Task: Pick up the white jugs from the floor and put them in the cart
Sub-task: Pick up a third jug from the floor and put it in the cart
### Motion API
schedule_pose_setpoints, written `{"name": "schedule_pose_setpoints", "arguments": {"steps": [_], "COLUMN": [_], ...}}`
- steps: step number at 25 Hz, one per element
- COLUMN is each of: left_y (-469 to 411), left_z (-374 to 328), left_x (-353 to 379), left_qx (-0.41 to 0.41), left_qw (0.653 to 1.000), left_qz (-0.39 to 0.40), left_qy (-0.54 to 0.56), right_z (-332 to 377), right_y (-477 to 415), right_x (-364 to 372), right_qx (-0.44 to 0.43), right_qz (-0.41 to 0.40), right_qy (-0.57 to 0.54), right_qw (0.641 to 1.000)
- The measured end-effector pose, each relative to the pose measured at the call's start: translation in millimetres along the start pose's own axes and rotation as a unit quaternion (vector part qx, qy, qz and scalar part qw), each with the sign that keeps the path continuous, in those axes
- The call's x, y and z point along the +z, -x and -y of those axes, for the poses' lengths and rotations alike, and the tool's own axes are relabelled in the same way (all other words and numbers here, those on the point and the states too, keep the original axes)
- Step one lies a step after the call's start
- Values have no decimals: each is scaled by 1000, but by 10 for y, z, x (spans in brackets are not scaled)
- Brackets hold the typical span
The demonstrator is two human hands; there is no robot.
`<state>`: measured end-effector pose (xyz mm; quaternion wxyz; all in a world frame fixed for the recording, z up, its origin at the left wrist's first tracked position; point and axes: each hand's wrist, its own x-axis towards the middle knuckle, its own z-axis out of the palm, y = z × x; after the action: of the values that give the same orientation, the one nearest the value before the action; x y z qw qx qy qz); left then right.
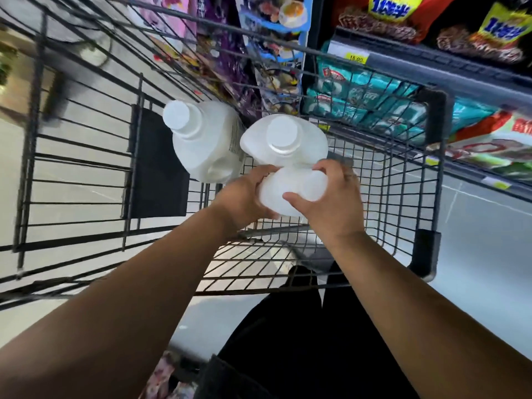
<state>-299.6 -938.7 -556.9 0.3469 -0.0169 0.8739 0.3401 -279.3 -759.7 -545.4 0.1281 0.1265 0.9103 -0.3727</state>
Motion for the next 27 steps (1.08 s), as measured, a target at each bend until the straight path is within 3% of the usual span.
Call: {"name": "schedule_pose_setpoints", "arguments": {"steps": [6, 14, 27], "left_y": [30, 40, 569], "left_z": [41, 54, -515], "left_x": [-44, -37, -342], "left_qx": [-15, 22, 72], "left_qw": [994, 990, 991], "left_qz": [-67, -80, -97], "left_qy": [-82, -117, -60], "right_z": [200, 141, 36], "right_y": [-36, -64, 223], "right_x": [283, 310, -761], "right_qx": [-57, -72, -58], "right_qz": [10, 38, 34], "right_qy": [20, -9, -12], "right_qw": [998, 997, 998]}}
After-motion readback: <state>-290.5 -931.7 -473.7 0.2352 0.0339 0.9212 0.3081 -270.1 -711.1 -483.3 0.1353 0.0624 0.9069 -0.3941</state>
